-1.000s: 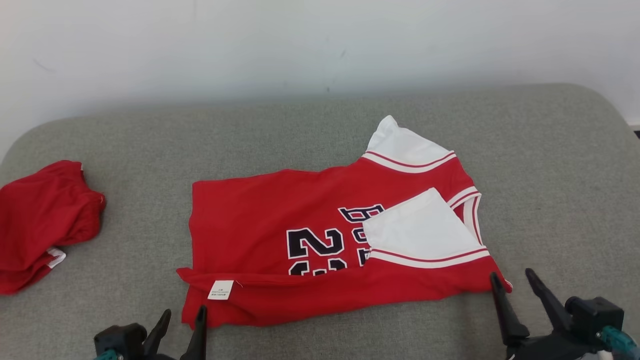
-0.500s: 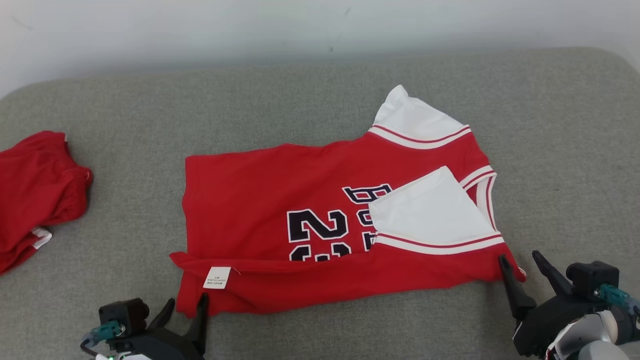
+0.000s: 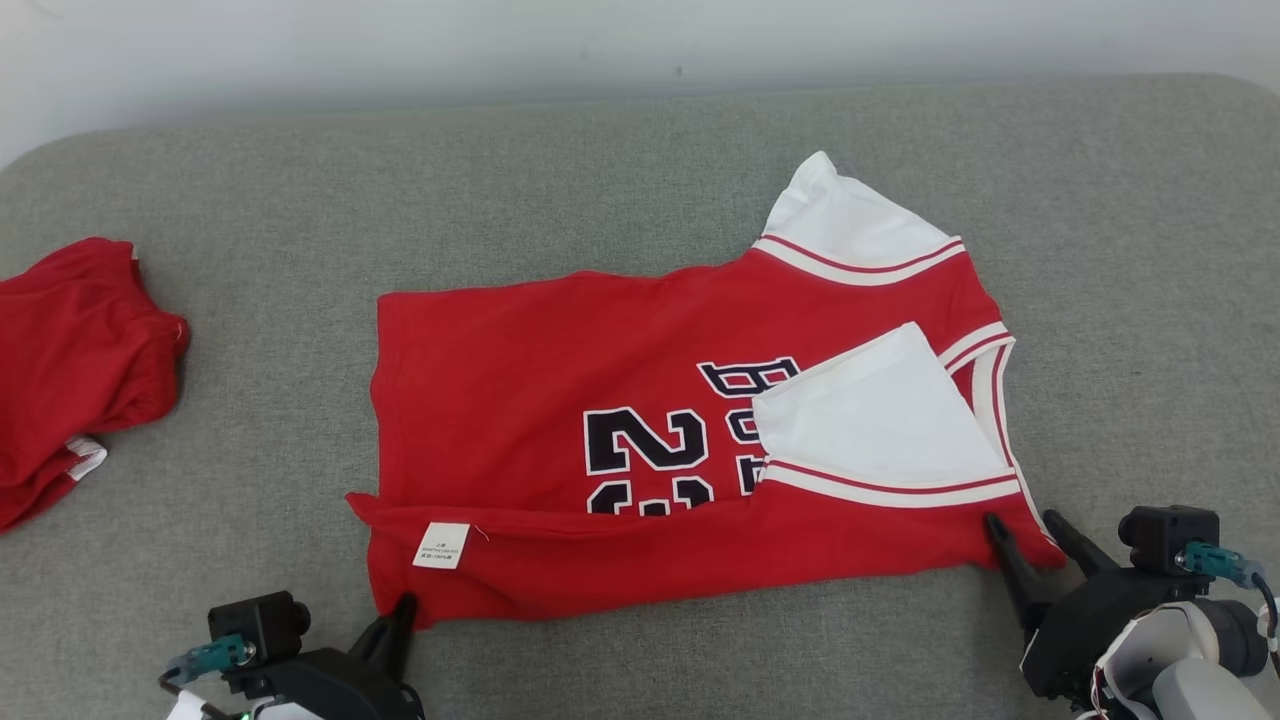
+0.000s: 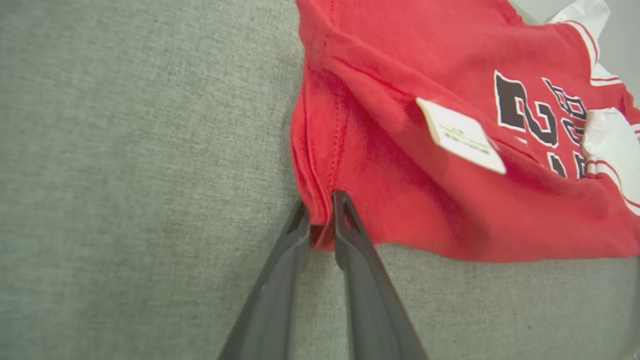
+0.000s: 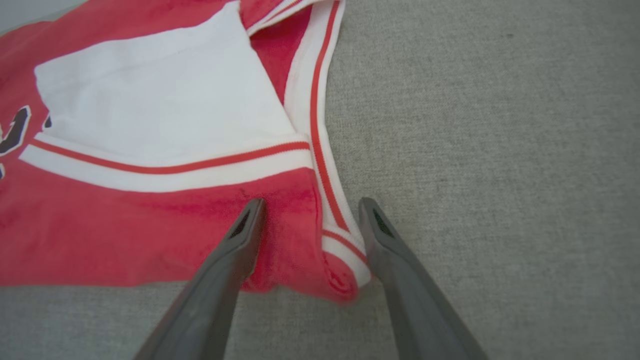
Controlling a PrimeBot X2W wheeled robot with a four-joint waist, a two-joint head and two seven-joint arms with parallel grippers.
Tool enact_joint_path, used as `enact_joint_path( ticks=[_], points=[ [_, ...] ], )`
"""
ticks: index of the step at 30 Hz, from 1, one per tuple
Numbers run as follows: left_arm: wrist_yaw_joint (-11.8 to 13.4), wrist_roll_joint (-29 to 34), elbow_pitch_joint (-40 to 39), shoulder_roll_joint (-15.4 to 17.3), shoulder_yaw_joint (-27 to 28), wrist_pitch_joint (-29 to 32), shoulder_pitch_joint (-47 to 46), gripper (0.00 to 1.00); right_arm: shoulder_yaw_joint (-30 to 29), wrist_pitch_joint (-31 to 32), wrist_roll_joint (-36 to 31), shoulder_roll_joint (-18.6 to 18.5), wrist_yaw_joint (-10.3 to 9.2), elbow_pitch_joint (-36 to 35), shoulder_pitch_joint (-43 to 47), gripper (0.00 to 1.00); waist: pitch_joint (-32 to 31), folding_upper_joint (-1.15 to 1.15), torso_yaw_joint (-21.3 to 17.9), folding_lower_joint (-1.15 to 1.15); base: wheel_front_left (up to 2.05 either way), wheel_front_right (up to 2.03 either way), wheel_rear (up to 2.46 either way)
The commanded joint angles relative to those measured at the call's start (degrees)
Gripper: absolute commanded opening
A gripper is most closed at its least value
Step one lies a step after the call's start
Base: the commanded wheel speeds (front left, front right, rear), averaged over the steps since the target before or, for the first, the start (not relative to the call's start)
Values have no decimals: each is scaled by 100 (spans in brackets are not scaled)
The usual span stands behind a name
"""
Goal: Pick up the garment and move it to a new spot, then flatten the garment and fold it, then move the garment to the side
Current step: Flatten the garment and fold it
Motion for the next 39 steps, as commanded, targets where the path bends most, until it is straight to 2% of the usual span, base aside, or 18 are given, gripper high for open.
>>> enact_joint_path(
  ticks=[1,2,8,16,20,25,32,33,34,35,39],
  points=[
    [-44,-51,34,5,-18,62,-80,0,44,7,93,-85,-2,24,-56,20,-11,-1,-10,-1,0,0,0],
    [-61,-102,26,-4,-17,98,-72,0,67,39,165,-103,-2,38,-62,0,-15,-1,-14,-1,0,0,0],
    [-57,-196,-183,130,33,161,86,0,87,200,622,-209,-2,-189,-50,0,-27,-1,-10,-1,0,0,0],
    [106,-337,-929,498,125,555,493,0,-133,931,1283,-379,-2,-1073,519,0,-122,-1,115,-1,0,0,0],
    [216,-461,-1310,646,174,789,732,0,-368,1323,1378,-238,-2,-1636,1060,0,-168,-1,159,-1,0,0,0],
    [367,-560,-1567,772,267,916,970,0,-701,1641,1326,116,-2,-2247,1643,0,-217,-1,152,-1,0,0,0],
    [435,-677,-1625,818,317,1017,1118,0,-873,1688,1151,456,-2,-2531,1859,0,-261,-1,74,-1,0,0,0],
    [433,-695,-1622,804,325,1001,1114,29,-884,1647,1137,493,-1,-2539,1862,57,-267,-1,69,-1,0,0,0],
    [429,-703,-1611,778,338,954,1100,54,-905,1586,1090,504,-2,-2555,1858,100,-273,-1,69,-1,0,0,0],
    [427,-688,-1594,757,349,902,1074,100,-918,1517,1094,550,-2,-2562,1851,100,-280,-1,68,-1,0,0,0],
    [504,-579,-1520,639,440,589,987,100,-997,1107,993,676,-2,-2627,1810,100,-303,-1,65,-1,0,0,0]
  ],
)
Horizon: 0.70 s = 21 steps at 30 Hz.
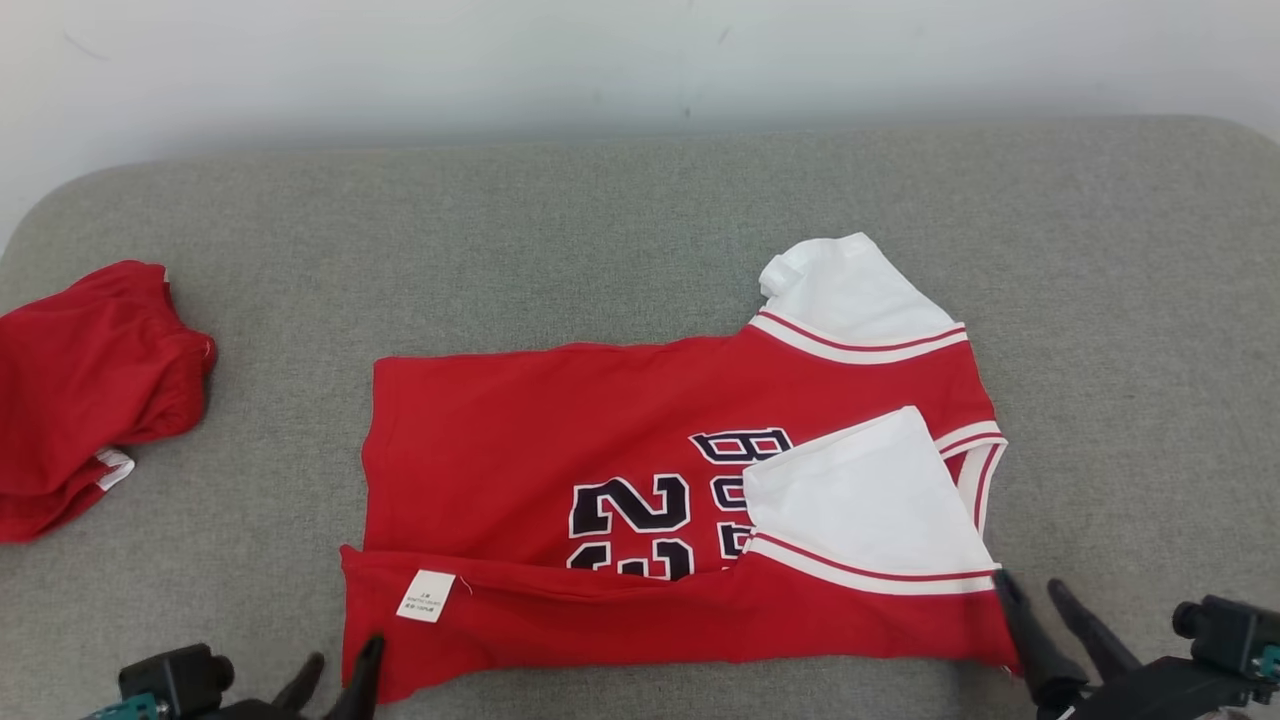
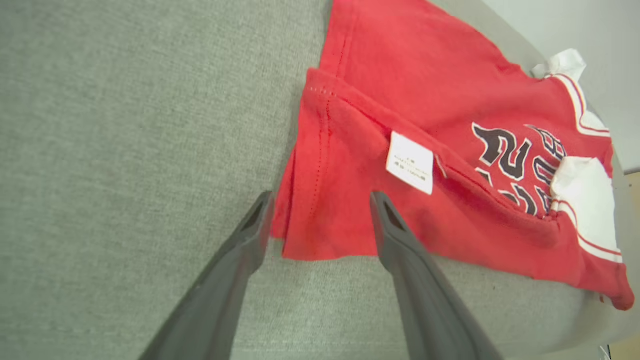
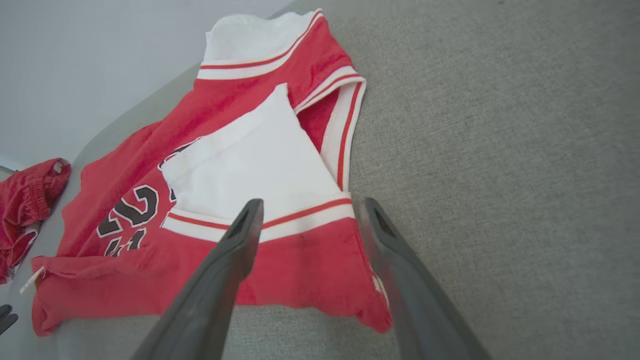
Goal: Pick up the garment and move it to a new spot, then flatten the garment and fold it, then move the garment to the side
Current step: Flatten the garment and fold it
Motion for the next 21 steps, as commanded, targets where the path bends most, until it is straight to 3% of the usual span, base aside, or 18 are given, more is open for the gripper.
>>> enact_joint_path(
  ticks=[1,12,16,21],
  points=[
    [32,43,20,-33,70,-115,-80,100,-67,-131,-65,28,-2,-31,-58,100,-7,0,-7,0,0,0,0],
    [293,625,-126,-186,422,-1398,-533,100,-153,-1449,-883,117,-2,-279,-519,100,-51,0,-114,0,0,0,0],
    [408,1040,-188,-84,383,-1694,-879,100,-137,-1647,-1078,78,-2,-299,-859,100,-62,0,-159,0,0,0,0],
    [460,1385,-182,14,239,-1642,-1327,100,-19,-1545,-1101,-64,-2,-193,-1438,100,7,0,-227,0,0,0,0]
  ],
)
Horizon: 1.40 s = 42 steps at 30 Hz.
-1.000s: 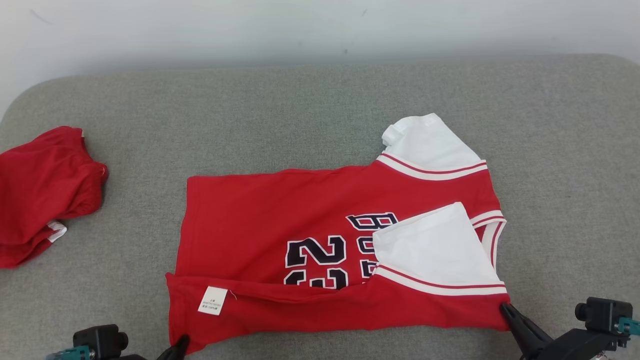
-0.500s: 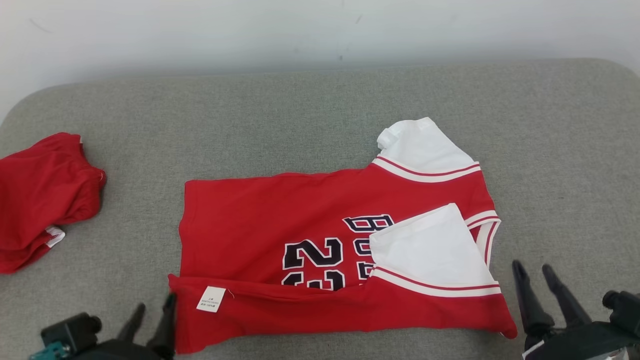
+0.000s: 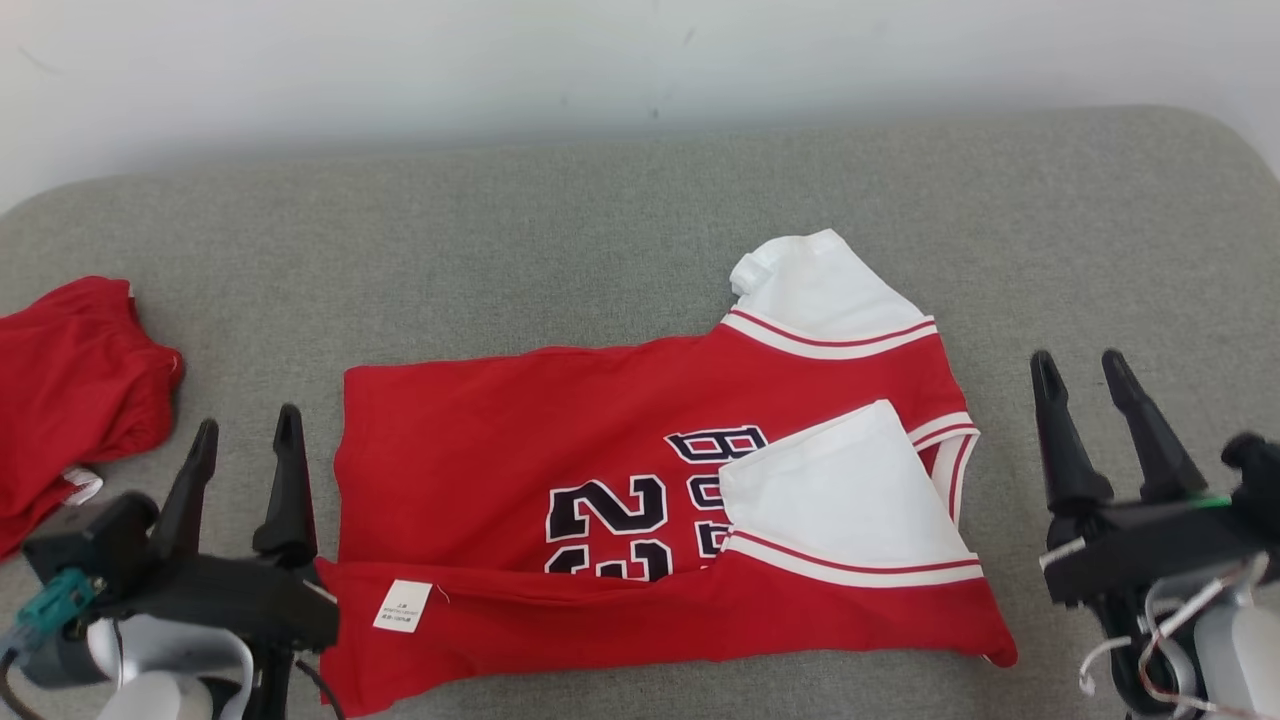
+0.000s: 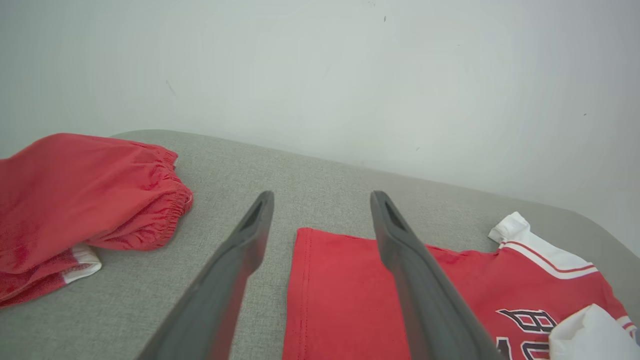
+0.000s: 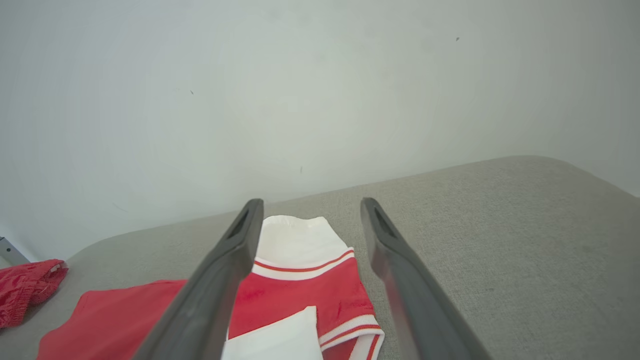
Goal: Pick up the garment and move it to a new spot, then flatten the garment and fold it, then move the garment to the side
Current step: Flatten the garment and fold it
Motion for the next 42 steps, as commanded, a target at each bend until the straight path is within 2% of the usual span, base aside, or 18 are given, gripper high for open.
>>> enact_joint_path(
  ticks=[1,5,9,15,22,31,35,42],
  points=[
    [-6,72,34,57,-30,47,-163,100,31,77,-5,-90,-2,96,-214,100,58,0,-32,0,0,0,0],
    [-176,127,278,105,-273,531,-682,100,255,421,70,-432,-2,631,-1058,100,284,0,-11,0,0,0,0],
    [-449,-32,643,58,-481,1045,-1161,100,524,712,277,-702,-2,1188,-1771,100,526,0,97,0,0,0,0],
    [-788,-327,1229,-79,-642,1731,-1786,100,959,1037,480,-1061,-2,1903,-2624,100,865,0,296,0,0,0,0],
    [-1128,-657,1938,-288,-752,2436,-2618,100,1504,1824,872,-1508,-2,2821,-3730,100,1338,0,643,0,0,0,0],
    [-1533,-886,2649,-554,-774,2607,-3498,100,2187,2729,1201,-1930,-2,3458,-4798,100,1831,0,1005,0,0,0,0],
    [-1705,-914,3000,-641,-849,2695,-3747,100,2429,2778,1319,-1989,-1,3607,-5078,100,1968,0,1044,0,0,0,0],
    [-1838,-868,3595,-787,-969,2638,-4021,100,2842,2697,1439,-2068,-1,3881,-5386,100,2139,0,1083,0,0,0,0]
  ],
)
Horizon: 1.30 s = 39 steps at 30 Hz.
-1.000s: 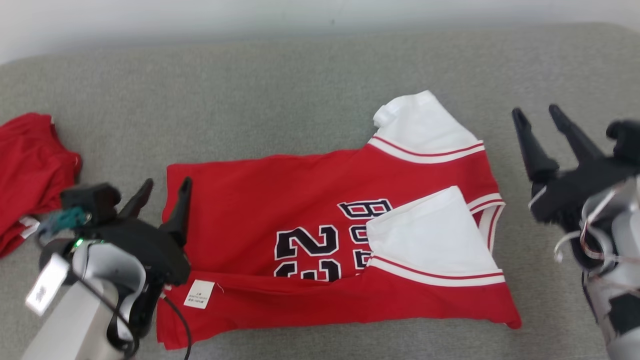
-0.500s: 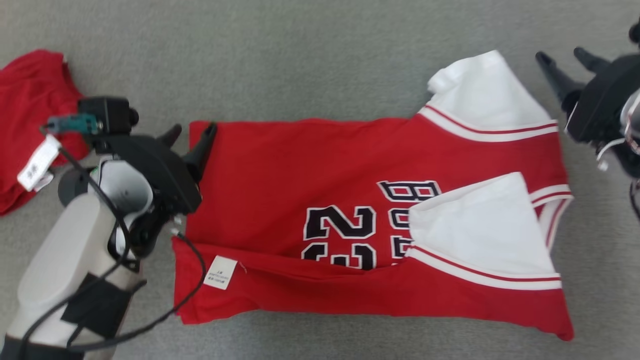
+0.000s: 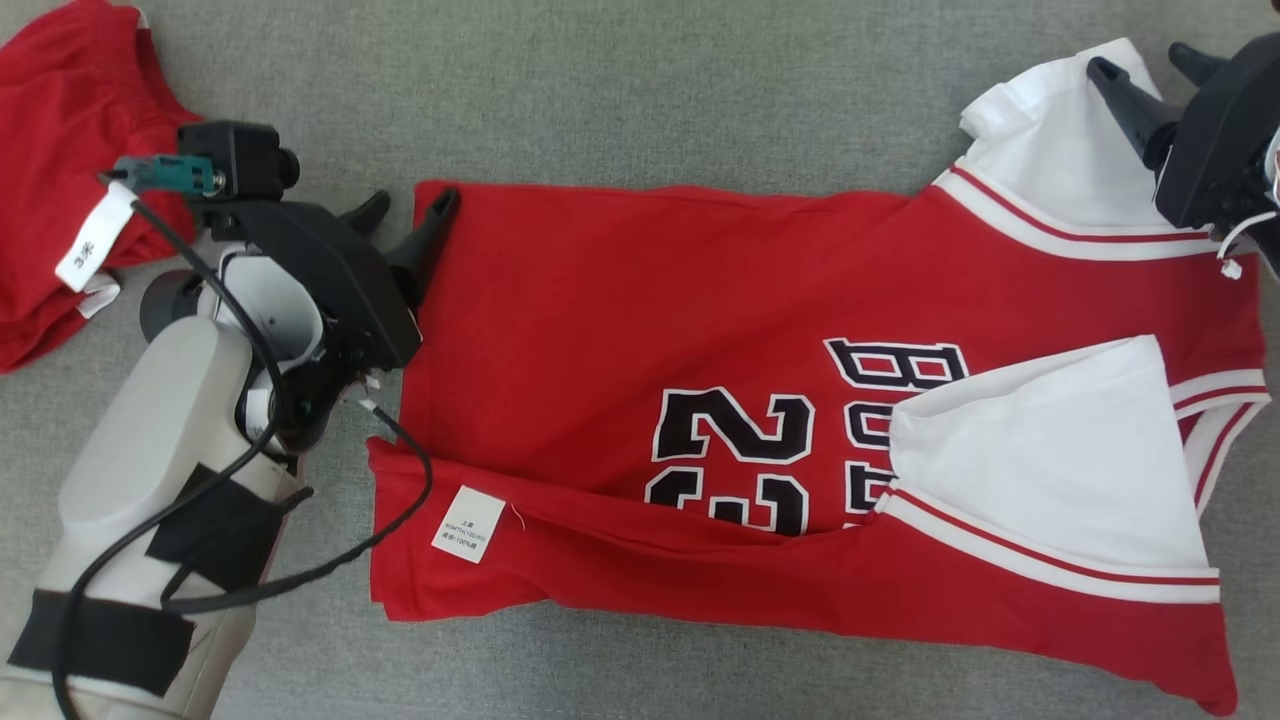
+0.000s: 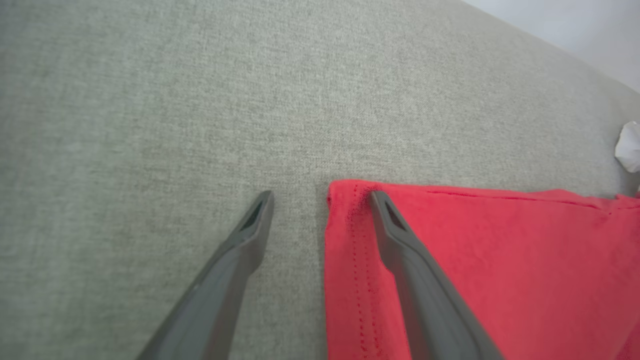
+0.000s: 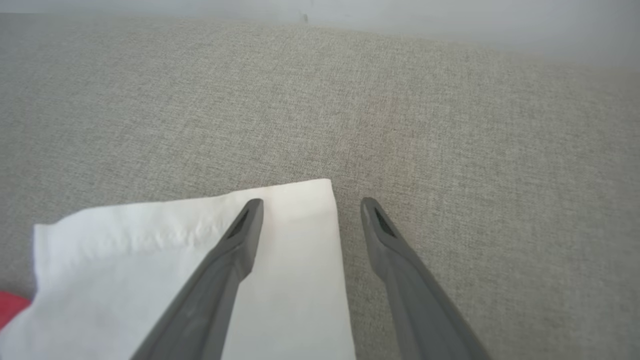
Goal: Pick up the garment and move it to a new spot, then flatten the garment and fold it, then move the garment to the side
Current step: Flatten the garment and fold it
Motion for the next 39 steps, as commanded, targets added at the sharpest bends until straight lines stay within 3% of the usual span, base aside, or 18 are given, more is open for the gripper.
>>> enact_joint_path(
  ticks=[1,10,11,12,13,14,24,32,39],
  points=[
    [-32,34,196,-25,-60,15,-40,100,81,-57,77,-58,-1,66,-138,100,98,0,49,-1,0,0,0],
    [-239,-62,571,-145,-305,201,-149,100,508,-222,344,-88,-1,315,-364,100,164,0,98,-1,0,0,0],
    [-254,-58,597,-143,-329,217,-157,100,552,-248,380,-79,-1,326,-369,62,156,0,99,-1,0,0,0],
    [-269,-52,614,-136,-347,201,-165,55,603,-293,398,-76,0,338,-382,15,151,0,95,-1,0,0,0],
    [-269,-52,614,-136,-347,201,-165,55,603,-293,398,-76,0,338,-382,15,151,0,95,-1,0,0,0],
    [-275,-31,634,-129,-351,101,-175,0,663,-379,468,-72,-1,391,-388,0,137,0,76,-1,0,0,0],
    [-339,-169,503,-1,-290,-159,-97,0,930,-850,1030,-283,0,-1,-116,0,-14,0,-27,-1,0,0,0],
    [-356,-349,-116,301,-245,-276,281,0,1067,-1181,1820,-965,-1,-1335,745,0,-343,0,-174,-1,0,0,0],
    [-239,-418,-1139,806,-119,-240,851,0,930,-1426,2270,-1530,-1,-2607,1910,0,-652,0,-369,-1,0,0,0]
  ],
)
